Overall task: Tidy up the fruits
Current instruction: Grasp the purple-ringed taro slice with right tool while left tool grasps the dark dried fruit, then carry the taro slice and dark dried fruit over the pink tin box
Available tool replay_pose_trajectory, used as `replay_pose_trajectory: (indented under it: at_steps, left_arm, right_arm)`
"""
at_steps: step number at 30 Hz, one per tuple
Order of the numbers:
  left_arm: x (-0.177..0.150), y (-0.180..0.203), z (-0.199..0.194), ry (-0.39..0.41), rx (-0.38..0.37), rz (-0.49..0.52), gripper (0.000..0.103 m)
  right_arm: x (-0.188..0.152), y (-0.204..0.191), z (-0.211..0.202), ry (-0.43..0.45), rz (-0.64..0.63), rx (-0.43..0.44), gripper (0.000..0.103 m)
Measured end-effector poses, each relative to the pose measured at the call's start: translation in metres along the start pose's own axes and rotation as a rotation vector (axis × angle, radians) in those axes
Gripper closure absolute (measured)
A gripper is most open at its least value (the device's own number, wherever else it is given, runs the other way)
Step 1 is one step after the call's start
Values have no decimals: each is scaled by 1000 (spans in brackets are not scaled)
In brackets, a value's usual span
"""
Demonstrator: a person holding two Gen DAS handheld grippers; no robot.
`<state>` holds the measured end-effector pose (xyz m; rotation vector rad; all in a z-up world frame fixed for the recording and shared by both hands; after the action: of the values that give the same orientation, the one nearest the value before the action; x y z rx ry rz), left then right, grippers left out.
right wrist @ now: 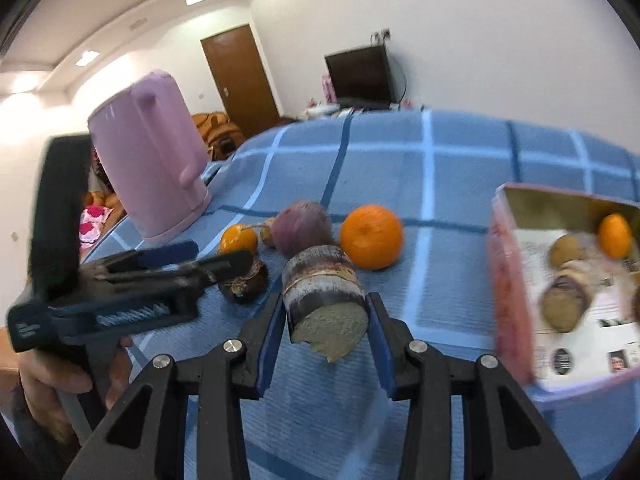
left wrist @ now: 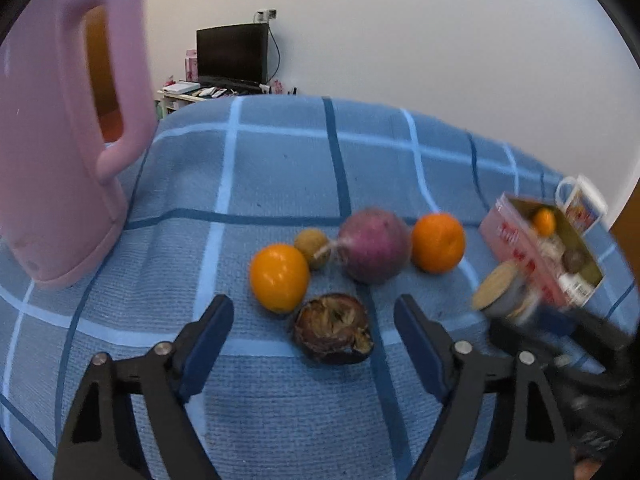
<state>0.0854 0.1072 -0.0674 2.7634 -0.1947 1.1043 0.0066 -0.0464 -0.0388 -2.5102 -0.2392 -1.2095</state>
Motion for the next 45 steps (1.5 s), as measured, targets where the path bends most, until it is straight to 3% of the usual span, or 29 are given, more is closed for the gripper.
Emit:
replay_pose_trajectory:
  at_steps: [4,5,8,14,22,26,31,40,45]
  left_arm:
    - [-8,9,19,-82,38,39,36]
    - [-7,10,17,-69,37,44,38]
    - [-7,8,15,-59,10,19,57]
    - [-6,-8,2,-10,-23,-67,57]
    - [9,-5,-43,250,-62,-68,57]
    - [16,-13,-56,357,-22,-114,57]
    - [18,-20,-53,388,61,-148,57]
    - [14,9,-56,416,181,-71,57]
    - [11,29,-58,425,206,-34,57]
  right_arm:
    - [3,8,-1,8,22,-4,60]
    - [3,10,0,3,29,-1,60]
    - [2,15,-1,-1,52,6,60]
    - [7,20,-7,47,75,19,60]
    - [19,33,-30,163,102,12,60]
    - [25,45,-42,217,99,-37,60]
    - [29,55,-46,238,85,-82,60]
    - [26,53,-50,251,7,-137,60]
    - [25,53,-56,272,-50,-177,60]
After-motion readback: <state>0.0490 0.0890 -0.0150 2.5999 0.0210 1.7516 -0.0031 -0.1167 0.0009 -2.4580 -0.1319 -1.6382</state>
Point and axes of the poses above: each gripper's, at about its wrist camera, not at the fingertips, and z roughly the way its jaws point, y to its right, x to its top, the point moved 4 cm from there along z, roughly the way its jaws point, and after that the axes turned 2 degrees about y, right-handed, at the moved point
